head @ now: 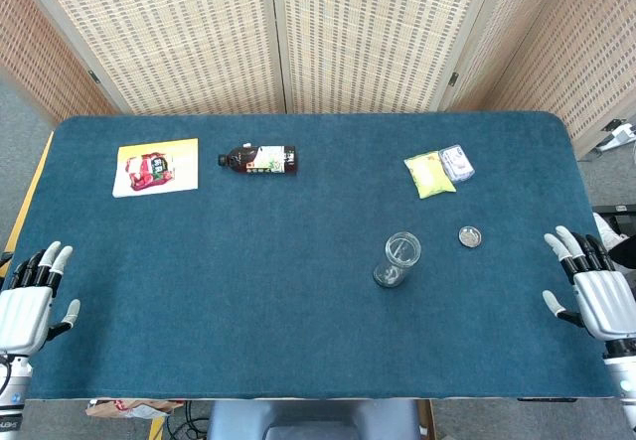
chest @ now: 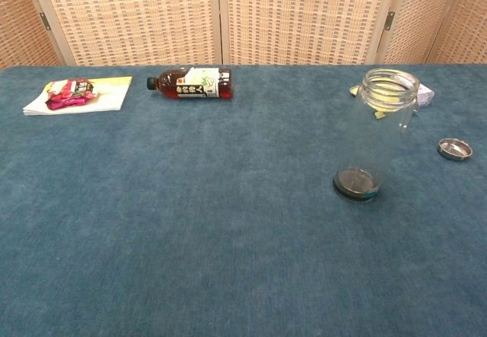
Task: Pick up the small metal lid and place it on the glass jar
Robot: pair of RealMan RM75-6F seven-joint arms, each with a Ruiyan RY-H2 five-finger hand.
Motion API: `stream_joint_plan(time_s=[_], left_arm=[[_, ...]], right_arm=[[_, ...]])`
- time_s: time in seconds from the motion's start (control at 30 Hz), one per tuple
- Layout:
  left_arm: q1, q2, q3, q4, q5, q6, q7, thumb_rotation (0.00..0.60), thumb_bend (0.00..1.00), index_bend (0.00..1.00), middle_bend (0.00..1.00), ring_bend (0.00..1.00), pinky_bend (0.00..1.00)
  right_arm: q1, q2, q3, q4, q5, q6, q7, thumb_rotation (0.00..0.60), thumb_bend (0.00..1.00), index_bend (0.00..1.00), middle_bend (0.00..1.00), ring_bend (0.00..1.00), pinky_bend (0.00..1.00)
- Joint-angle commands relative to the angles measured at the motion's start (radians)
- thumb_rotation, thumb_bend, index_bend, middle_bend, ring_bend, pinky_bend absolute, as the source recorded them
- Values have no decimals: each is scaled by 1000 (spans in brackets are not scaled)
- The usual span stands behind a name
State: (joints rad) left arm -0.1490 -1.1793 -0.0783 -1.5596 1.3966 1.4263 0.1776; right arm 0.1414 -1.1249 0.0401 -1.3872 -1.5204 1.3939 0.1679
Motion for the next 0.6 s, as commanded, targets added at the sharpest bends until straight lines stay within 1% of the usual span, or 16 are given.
stream_joint_plan(time_s=[0.03,0.27,0.33,0.5,0.6], left_arm=[[-1,-1,-1,-1,-2,-2,-2,600,349,0,4,0,83],[2,7,-4,-6,6,10,-21,600,349,0,4,0,83],[1,9,-5,-4,9,9,-30,600,349,0,4,0,83],[1,11,0,1,10,4,-31,600,349,0,4,0,82],[8,16,-1,-1,1,9,-33,600,350,0,4,0,83]], right_arm=[[0,0,1,3,2,-2,3,600,333,36,0,0,0],[-1,9,3,-11,2,4,4,600,333,35,0,0,0],[5,23,6,-25,8,-11,2,600,333,36,0,0,0],[60,78,33,-60,64,-117,-29,600,333,36,0,0,0],[106,89,53,-39,107,-206,-18,600,333,50,0,0,0]])
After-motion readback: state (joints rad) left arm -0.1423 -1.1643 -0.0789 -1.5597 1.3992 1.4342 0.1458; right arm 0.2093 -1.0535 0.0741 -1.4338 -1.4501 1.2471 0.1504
